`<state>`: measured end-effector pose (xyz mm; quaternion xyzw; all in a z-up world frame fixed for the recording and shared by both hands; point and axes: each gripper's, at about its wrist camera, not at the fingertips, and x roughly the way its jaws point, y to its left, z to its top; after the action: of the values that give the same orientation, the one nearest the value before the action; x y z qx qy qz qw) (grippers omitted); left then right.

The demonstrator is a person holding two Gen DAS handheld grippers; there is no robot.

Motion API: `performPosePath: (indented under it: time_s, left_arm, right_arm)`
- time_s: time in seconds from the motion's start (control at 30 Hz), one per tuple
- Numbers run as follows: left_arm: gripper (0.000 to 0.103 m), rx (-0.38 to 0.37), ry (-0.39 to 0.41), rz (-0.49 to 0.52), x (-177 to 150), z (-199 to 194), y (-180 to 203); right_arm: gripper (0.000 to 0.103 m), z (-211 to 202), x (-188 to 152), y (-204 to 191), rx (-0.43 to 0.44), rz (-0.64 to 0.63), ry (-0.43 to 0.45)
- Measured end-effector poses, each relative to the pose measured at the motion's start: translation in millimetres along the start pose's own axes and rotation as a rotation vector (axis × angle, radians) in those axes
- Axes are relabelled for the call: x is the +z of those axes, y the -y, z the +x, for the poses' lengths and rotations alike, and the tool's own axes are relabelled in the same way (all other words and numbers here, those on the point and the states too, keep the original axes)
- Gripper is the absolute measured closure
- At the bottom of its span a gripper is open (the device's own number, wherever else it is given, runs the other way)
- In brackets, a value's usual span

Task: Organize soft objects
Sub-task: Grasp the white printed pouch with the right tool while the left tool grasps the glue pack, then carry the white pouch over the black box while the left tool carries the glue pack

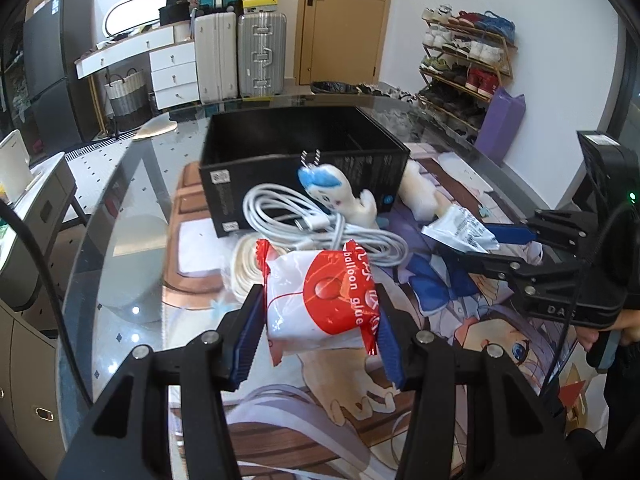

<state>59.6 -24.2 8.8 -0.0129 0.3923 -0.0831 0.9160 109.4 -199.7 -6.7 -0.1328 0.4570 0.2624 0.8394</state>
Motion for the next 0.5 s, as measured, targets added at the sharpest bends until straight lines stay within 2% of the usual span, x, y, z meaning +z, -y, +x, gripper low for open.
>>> performPosePath:
  time_s: [0.5]
  left_arm:
    - [0.052,0.044,0.083,-0.008,24,-16,-15]
  right_arm:
    - [0.061,-45,24,-8,0.037,0.008,0.146]
